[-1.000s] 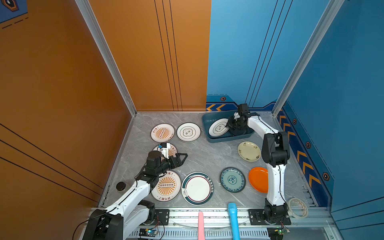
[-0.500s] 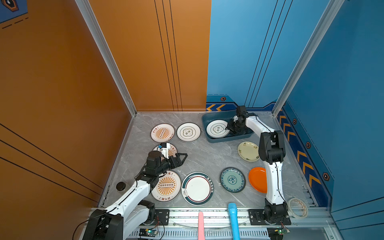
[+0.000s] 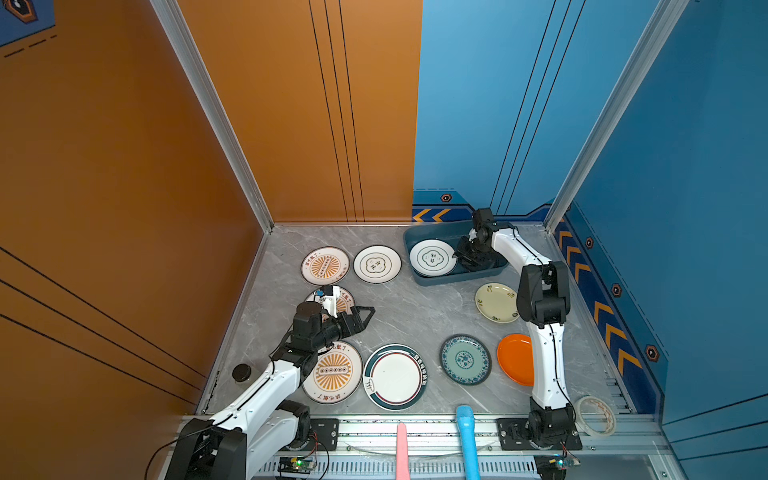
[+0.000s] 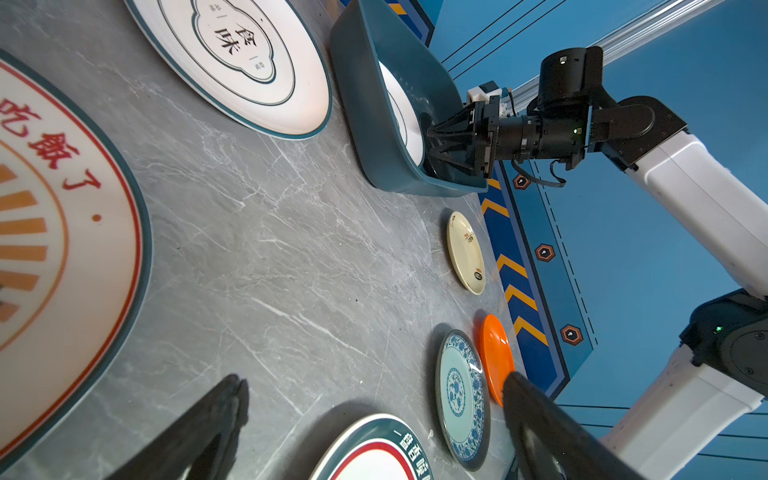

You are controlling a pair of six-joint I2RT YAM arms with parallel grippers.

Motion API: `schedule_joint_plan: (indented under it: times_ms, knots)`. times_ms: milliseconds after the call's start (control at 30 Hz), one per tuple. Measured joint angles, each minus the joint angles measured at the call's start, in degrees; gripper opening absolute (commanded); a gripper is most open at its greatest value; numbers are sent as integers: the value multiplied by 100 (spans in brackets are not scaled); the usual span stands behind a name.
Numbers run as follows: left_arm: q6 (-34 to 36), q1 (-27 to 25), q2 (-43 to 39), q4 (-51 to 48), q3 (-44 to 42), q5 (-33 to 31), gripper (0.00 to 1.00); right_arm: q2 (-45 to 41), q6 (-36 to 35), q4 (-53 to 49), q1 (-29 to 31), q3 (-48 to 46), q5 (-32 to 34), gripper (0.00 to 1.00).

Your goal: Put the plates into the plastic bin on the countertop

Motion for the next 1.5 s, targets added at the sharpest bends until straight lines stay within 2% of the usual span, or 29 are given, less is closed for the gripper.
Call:
schedule_joint_plan:
  times_ms: [400, 733, 933, 1167, 1367, 1500]
  knots:
    - [0, 0, 101, 0, 0, -46, 98, -251, -393, -149, -42, 98, 118, 46]
    - [-26, -55, 601, -72, 415, -280, 100, -2223, -444, 116, 59, -844, -129, 47]
    - [-361, -219, 1209, -98, 957, -730, 95, -3071, -437, 538, 389, -1989, -236, 47]
    - [-957, -577, 2135, -293, 1921, -1467, 92, -3320, -299, 997, 629, -3123, -339, 47]
    - [-1296, -767, 2940, -584, 2785, -1910, 88, -3429, -214, 1281, 612, -3528, -385, 47]
    - [-1493, -820, 3324, -678, 3040, -2055, 88, -3539, -181, 1416, 584, -3679, -452, 47]
